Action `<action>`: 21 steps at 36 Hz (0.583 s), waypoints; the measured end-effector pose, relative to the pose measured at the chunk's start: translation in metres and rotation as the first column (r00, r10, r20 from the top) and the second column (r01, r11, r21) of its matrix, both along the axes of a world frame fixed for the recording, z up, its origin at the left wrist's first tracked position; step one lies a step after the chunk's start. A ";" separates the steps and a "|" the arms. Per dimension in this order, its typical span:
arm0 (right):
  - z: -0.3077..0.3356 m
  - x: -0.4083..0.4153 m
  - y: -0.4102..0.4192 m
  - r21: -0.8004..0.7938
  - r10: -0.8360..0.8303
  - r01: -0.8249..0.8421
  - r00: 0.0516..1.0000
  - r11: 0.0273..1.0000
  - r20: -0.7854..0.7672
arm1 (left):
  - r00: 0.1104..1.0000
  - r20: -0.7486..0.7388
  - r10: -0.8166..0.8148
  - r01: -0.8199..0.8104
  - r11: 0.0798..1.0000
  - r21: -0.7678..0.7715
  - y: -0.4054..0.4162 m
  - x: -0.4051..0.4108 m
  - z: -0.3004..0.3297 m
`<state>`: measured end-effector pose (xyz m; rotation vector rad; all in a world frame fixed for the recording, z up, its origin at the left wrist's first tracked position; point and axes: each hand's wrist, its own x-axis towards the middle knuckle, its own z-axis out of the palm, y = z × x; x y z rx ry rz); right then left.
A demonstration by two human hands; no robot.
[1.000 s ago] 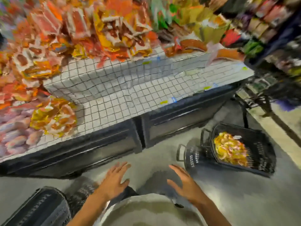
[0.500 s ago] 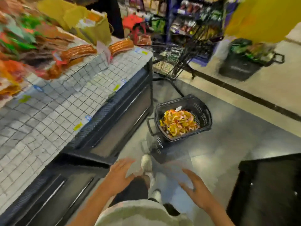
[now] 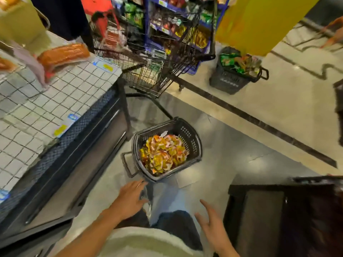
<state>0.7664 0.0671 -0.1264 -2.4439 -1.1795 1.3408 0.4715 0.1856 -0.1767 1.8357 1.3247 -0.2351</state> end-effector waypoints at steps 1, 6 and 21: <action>-0.003 0.002 0.012 -0.003 0.009 -0.009 1.000 1.000 0.005 | 1.000 0.010 -0.006 0.006 1.000 -0.007 0.011 0.007 -0.003; -0.022 0.016 0.062 -0.073 0.081 -0.080 0.997 0.994 0.001 | 1.000 -0.020 -0.007 0.006 0.999 -0.052 0.056 0.027 -0.020; -0.210 0.050 0.233 -0.101 0.446 -0.449 0.893 0.888 -0.053 | 0.925 0.021 0.378 -0.374 0.922 -0.102 0.114 0.072 -0.201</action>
